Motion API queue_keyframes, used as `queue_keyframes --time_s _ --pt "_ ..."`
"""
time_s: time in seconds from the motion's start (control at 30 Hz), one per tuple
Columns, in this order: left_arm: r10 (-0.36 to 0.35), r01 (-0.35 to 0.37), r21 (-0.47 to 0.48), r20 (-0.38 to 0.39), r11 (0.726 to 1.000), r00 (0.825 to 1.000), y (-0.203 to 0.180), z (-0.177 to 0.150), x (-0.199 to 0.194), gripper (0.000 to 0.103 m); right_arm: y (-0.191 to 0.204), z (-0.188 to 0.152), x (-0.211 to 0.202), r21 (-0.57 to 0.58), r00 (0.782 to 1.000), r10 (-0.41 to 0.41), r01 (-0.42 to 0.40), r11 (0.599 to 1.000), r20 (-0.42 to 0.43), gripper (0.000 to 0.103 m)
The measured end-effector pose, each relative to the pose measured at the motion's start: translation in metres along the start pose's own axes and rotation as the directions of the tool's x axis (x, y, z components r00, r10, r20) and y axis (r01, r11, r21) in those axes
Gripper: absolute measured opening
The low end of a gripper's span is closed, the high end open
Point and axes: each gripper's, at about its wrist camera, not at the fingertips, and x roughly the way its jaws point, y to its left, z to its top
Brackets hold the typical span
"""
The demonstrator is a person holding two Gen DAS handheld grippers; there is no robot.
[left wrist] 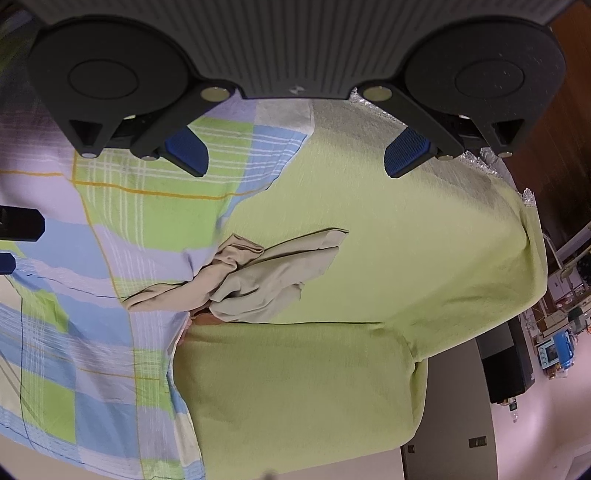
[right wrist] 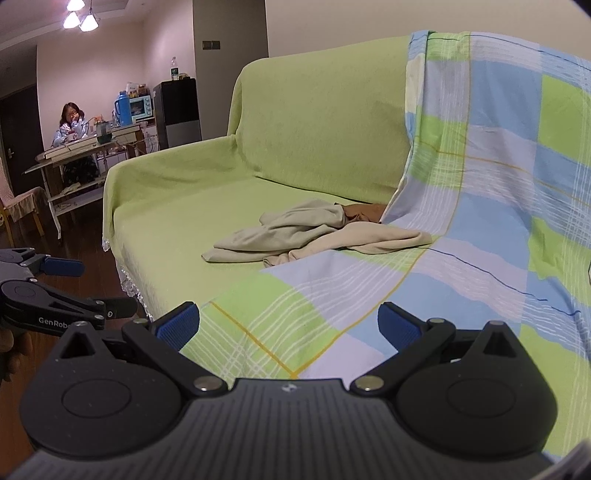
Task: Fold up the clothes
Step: 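Move both grippers toward the crumpled beige top on the sofa, then grasp the beige top's shoulder straps with the left and right grippers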
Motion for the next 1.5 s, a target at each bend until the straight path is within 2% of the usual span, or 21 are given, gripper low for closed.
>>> queue_keyframes --time_s 0.37,0.53,0.63,0.8,0.87,0.97,1.0,1.03,1.1,1.17,1.2,1.23,1.27,1.3,1.33,1.43,1.47,1.5 --pt "0.000 0.000 0.003 -0.011 1.000 1.000 -0.002 0.007 0.034 0.102 -0.017 -0.002 0.024 0.003 1.000 -0.010 0.010 1.000 -0.022 0.102" --pt "-0.045 0.045 0.033 0.001 0.998 0.999 0.004 0.012 0.051 0.102 -0.022 0.002 0.040 -0.037 1.000 -0.009 0.008 0.999 -0.029 0.102" --pt "-0.091 0.087 0.093 0.042 0.992 0.995 0.010 0.025 0.068 0.102 -0.027 0.013 0.051 -0.091 1.000 -0.004 0.004 0.996 -0.004 0.101" --pt "-0.086 0.086 0.263 -0.010 0.961 0.996 0.032 0.050 0.124 0.102 -0.030 0.049 0.085 -0.266 1.000 0.002 0.004 0.964 0.019 0.096" --pt "-0.145 0.131 0.268 0.031 0.954 0.989 0.034 0.061 0.147 0.101 -0.024 0.065 0.108 -0.372 1.000 0.007 -0.001 0.928 0.015 0.093" --pt "-0.201 0.172 0.358 0.046 0.918 0.978 0.027 0.070 0.185 0.086 -0.012 0.078 0.153 -0.518 1.000 0.011 -0.024 0.855 -0.028 0.081" --pt "-0.210 0.176 0.394 0.044 0.902 0.977 0.023 0.071 0.197 0.078 -0.007 0.079 0.169 -0.562 0.999 0.014 -0.038 0.826 -0.046 0.075" --pt "-0.216 0.181 0.419 0.037 0.890 0.976 0.021 0.072 0.206 0.069 -0.002 0.079 0.185 -0.606 0.998 0.015 -0.051 0.794 -0.065 0.074" --pt "-0.226 0.190 0.469 0.023 0.863 0.974 0.017 0.074 0.225 0.063 0.009 0.075 0.214 -0.696 0.995 0.012 -0.080 0.713 -0.102 0.060" --pt "-0.233 0.184 0.533 0.024 0.826 0.972 0.010 0.073 0.245 0.058 0.022 0.070 0.240 -0.773 0.992 0.007 -0.104 0.625 -0.128 0.056" --pt "-0.226 0.173 0.551 0.028 0.816 0.974 0.009 0.074 0.248 0.055 0.028 0.068 0.249 -0.801 0.991 0.008 -0.110 0.588 -0.130 0.055" --pt "-0.224 0.168 0.571 0.028 0.803 0.974 0.005 0.072 0.254 0.047 0.033 0.066 0.258 -0.821 0.991 0.009 -0.115 0.559 -0.133 0.055" --pt "-0.225 0.170 0.578 0.025 0.798 0.974 0.004 0.070 0.257 0.040 0.037 0.064 0.265 -0.832 0.991 0.011 -0.121 0.542 -0.137 0.055" --pt "-0.235 0.180 0.581 0.019 0.794 0.972 0.002 0.068 0.262 0.023 0.042 0.062 0.271 -0.842 0.990 0.013 -0.127 0.525 -0.141 0.055" --pt "-0.247 0.195 0.572 0.013 0.797 0.969 0.001 0.065 0.265 0.013 0.046 0.060 0.278 -0.851 0.989 0.014 -0.131 0.508 -0.144 0.055" --pt "-0.259 0.210 0.552 0.010 0.807 0.966 0.002 0.061 0.269 0.012 0.051 0.053 0.299 -0.869 0.988 0.003 -0.137 0.475 -0.154 0.053" --pt "-0.260 0.213 0.544 0.010 0.812 0.966 0.004 0.061 0.270 0.011 0.049 0.048 0.304 -0.873 0.987 -0.007 -0.140 0.467 -0.162 0.048" --pt "-0.263 0.218 0.530 0.010 0.820 0.965 0.006 0.061 0.270 0.010 0.050 0.044 0.310 -0.875 0.985 -0.019 -0.142 0.462 -0.169 0.038"
